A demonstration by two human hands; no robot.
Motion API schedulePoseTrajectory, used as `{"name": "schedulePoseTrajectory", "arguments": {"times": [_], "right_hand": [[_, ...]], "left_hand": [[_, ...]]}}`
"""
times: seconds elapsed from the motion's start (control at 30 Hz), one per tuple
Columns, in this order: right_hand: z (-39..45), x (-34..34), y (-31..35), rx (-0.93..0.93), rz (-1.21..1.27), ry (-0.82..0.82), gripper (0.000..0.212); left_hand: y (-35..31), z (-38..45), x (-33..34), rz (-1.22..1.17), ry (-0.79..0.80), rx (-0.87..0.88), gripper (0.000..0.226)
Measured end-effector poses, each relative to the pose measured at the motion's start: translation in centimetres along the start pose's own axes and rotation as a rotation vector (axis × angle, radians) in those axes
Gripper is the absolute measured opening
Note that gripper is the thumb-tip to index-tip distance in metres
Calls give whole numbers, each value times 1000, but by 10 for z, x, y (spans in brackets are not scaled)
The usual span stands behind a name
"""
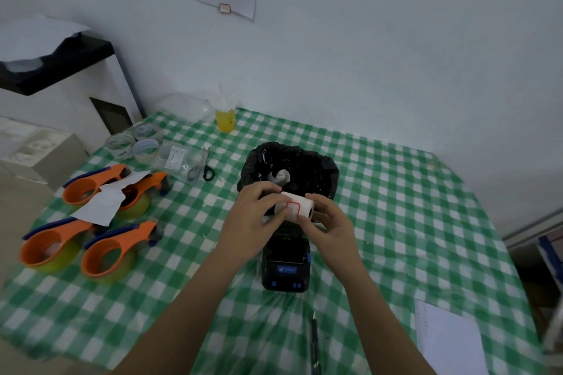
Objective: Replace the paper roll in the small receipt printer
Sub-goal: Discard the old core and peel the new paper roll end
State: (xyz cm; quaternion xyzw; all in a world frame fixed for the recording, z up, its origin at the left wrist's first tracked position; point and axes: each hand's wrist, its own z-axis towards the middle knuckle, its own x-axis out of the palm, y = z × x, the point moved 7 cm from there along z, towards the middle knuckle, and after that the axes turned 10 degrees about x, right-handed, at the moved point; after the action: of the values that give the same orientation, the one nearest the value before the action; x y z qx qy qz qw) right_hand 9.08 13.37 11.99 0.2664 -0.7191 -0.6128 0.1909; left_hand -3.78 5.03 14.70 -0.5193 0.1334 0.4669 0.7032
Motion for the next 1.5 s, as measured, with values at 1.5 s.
{"name": "schedulePoseTrajectory", "arguments": {"times": [1.5], "right_hand": [[-11,-6,4,-26,-57,-15,31]], "left_hand": [[-18,6,0,193,20,77,10]]}}
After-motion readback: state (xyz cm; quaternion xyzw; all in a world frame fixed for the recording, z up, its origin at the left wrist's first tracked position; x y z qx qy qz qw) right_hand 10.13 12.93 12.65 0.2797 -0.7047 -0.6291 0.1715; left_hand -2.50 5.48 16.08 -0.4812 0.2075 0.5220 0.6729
